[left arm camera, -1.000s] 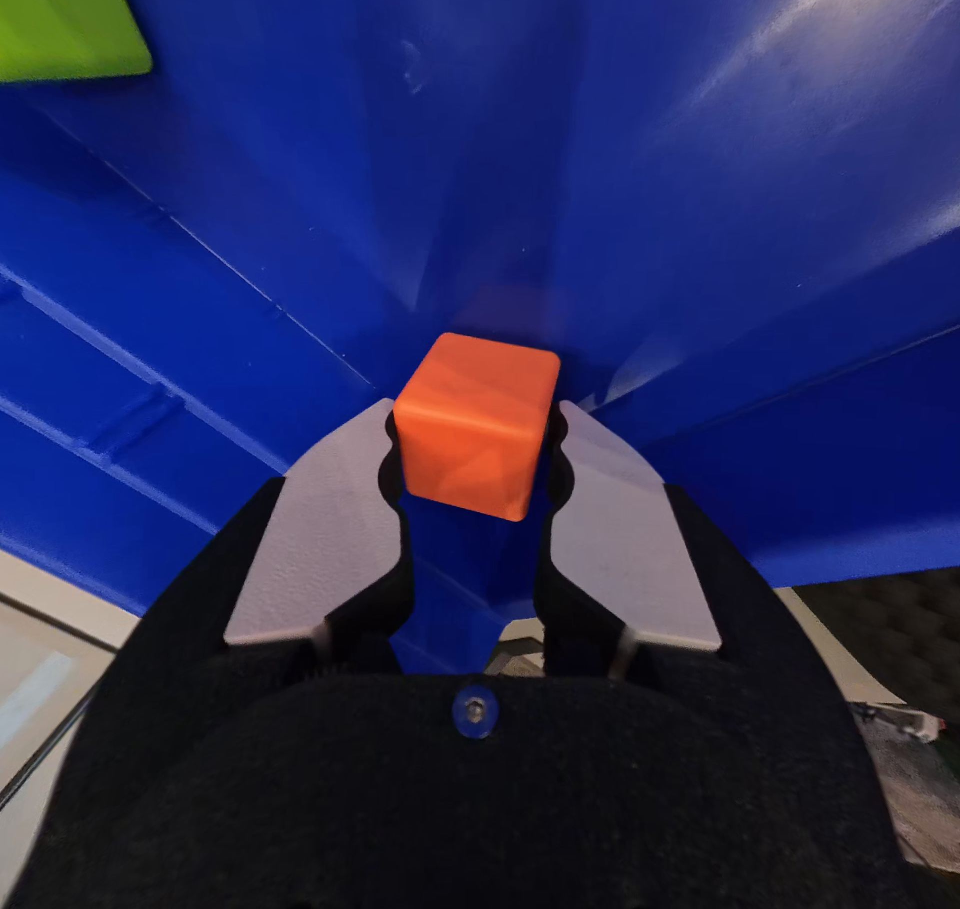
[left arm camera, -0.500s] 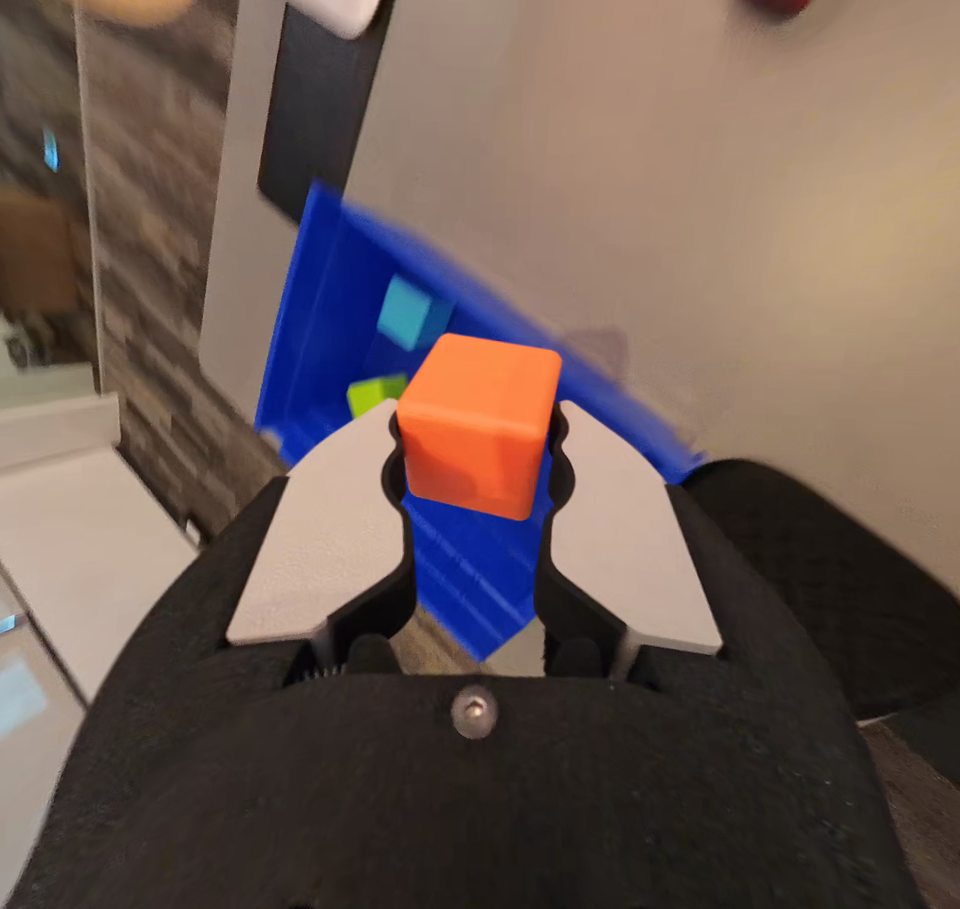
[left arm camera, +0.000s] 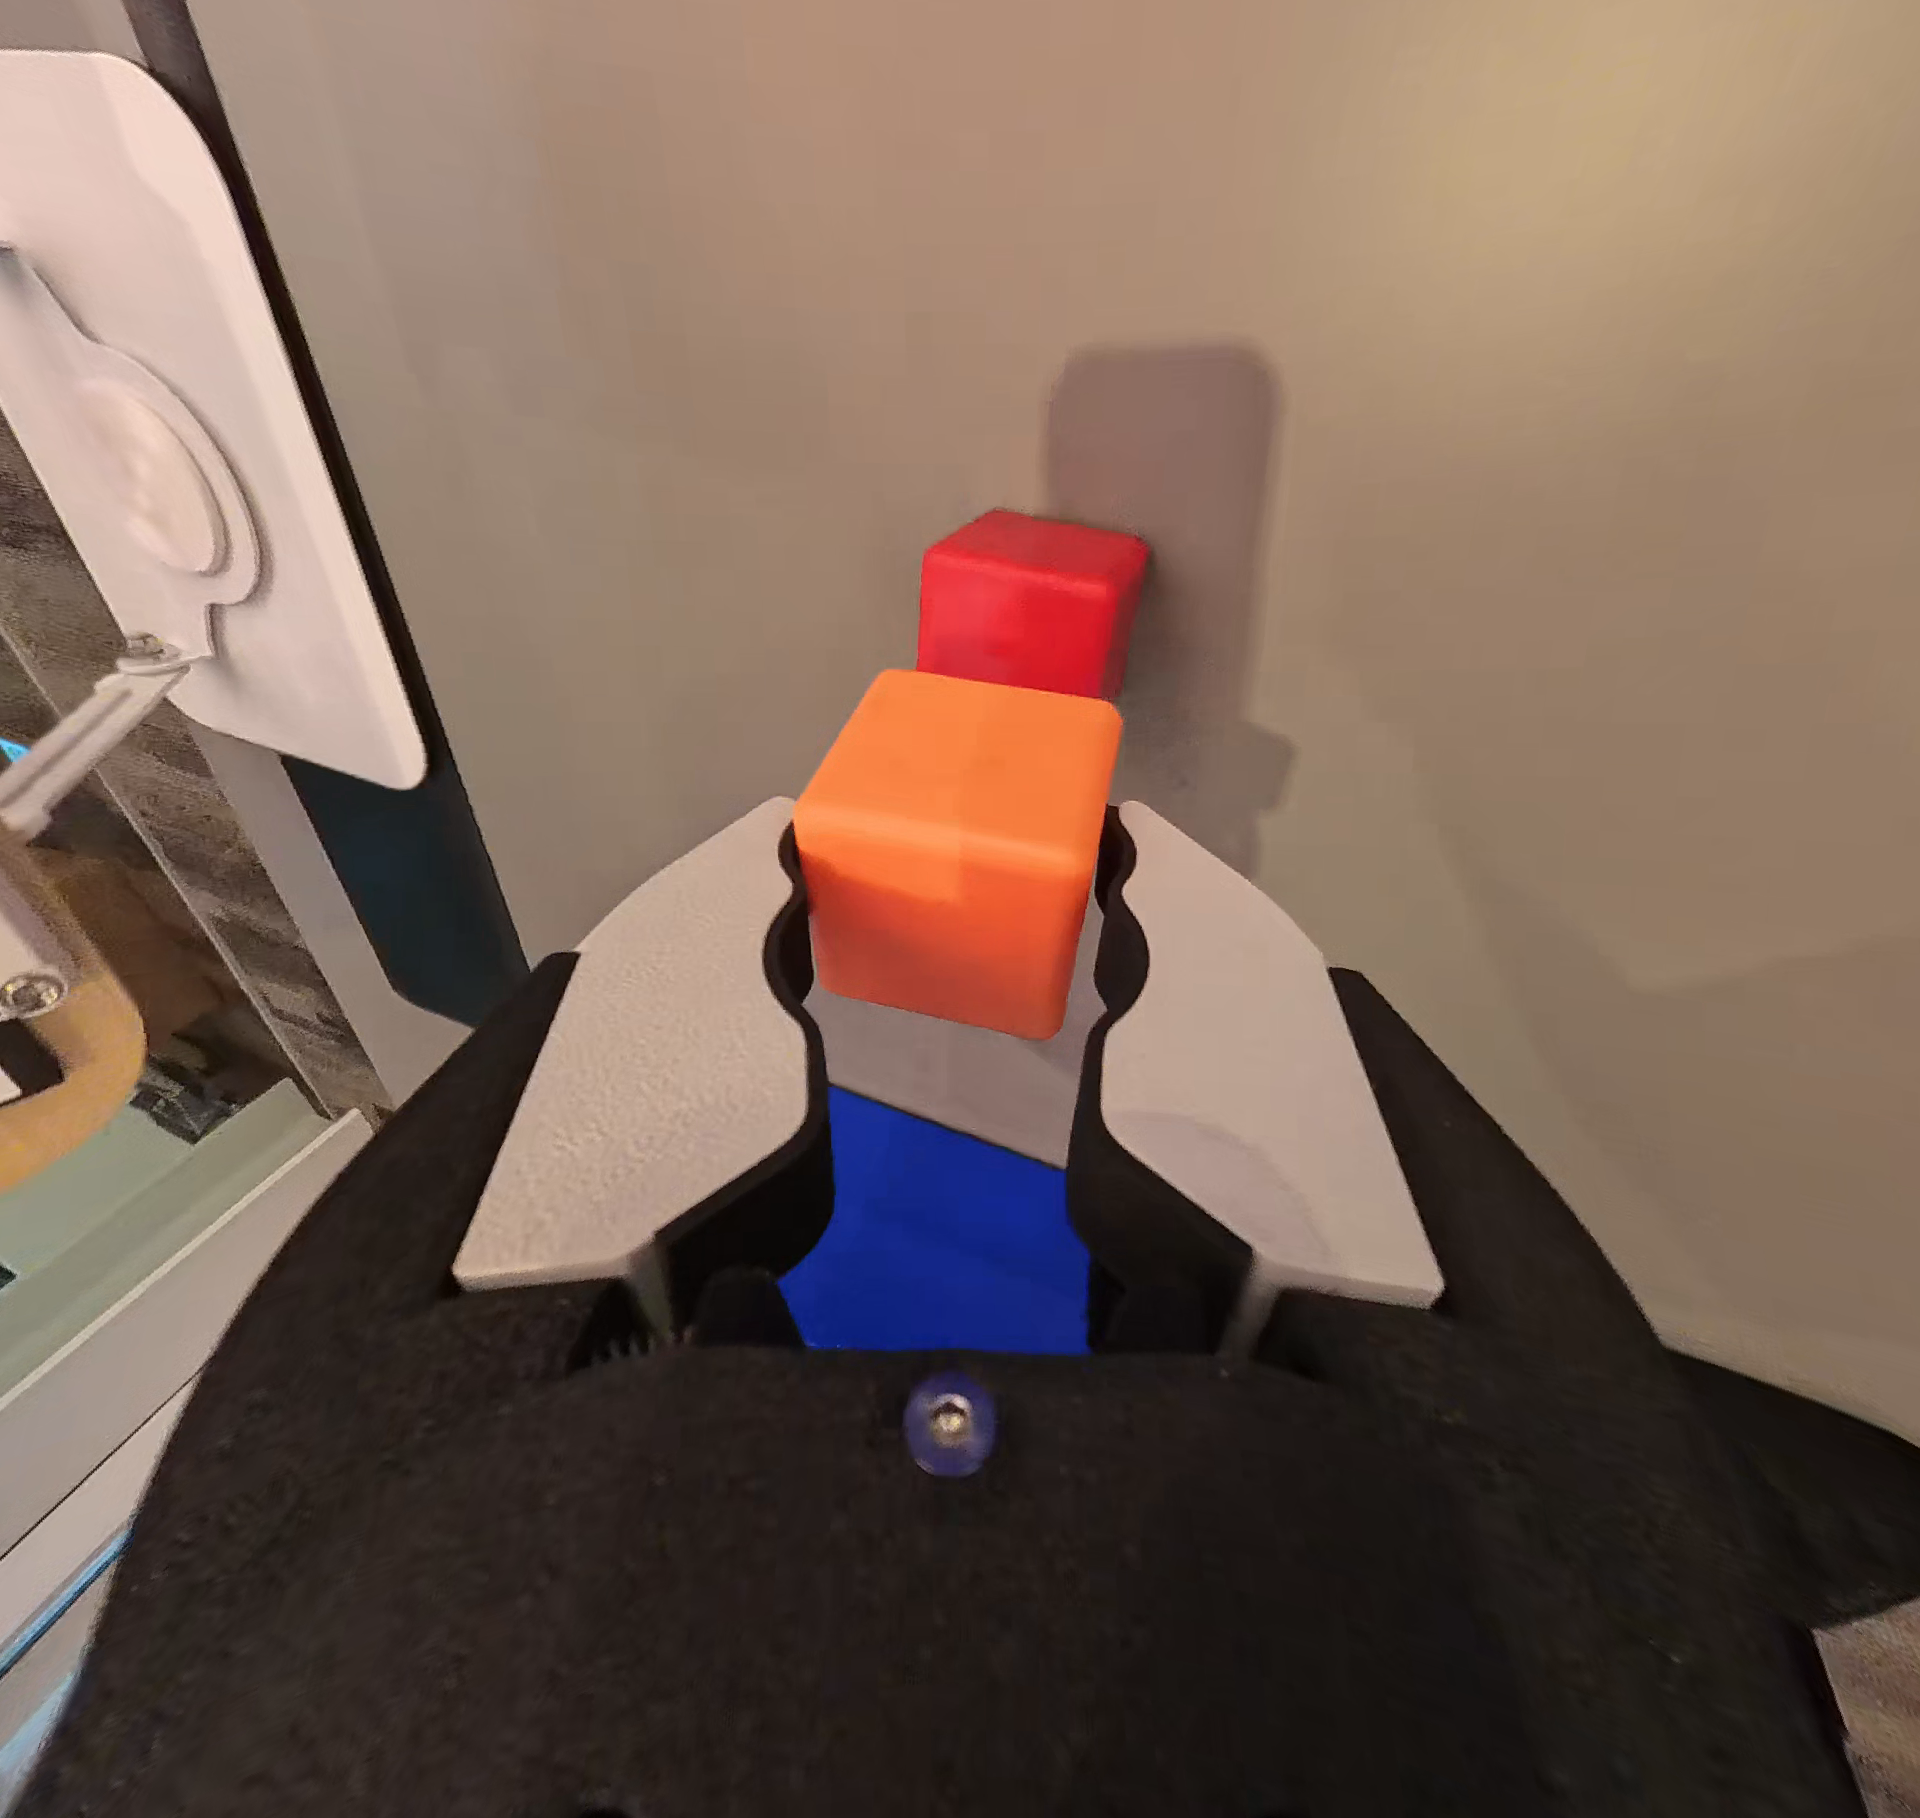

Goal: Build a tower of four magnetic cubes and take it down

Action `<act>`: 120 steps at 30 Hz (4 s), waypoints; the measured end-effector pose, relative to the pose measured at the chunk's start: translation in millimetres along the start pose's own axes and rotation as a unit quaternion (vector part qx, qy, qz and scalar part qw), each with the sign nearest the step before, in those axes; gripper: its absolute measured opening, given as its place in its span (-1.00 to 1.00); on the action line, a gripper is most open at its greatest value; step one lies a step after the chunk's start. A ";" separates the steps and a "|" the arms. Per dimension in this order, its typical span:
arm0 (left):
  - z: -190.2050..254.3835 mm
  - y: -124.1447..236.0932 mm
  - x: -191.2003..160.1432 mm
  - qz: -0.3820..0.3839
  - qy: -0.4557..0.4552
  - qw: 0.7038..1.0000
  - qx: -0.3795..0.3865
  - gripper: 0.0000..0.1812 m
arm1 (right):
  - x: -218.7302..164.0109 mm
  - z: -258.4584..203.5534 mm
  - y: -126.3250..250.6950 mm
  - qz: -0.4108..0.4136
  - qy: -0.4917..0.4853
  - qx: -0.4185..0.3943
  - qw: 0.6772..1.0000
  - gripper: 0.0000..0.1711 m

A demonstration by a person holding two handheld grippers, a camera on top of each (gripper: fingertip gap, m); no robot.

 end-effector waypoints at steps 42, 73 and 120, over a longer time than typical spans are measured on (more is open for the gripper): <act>-88.4 -69.4 -227.2 0.019 0.150 0.988 -0.015 -0.27 | -8.0 5.0 -12.4 -0.026 -0.006 0.022 0.999 -0.64; -104.3 -110.2 -239.8 0.016 0.120 0.992 -0.040 -0.42 | -9.3 4.9 -29.4 -0.074 0.001 0.016 0.997 -0.70; -62.5 66.4 -34.0 0.201 0.064 0.977 -0.026 -0.19 | -13.9 -5.2 -31.8 -0.075 0.018 0.070 0.995 -0.73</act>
Point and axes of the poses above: each gripper's, where its closed fingertips meet, y back along the fingers, x out of its top, z = x × y across the jaws, the point moved 4 cm from there along y, back along the fingers, and after that the axes turned 14 degrees about -z, right-handed, at the moved point
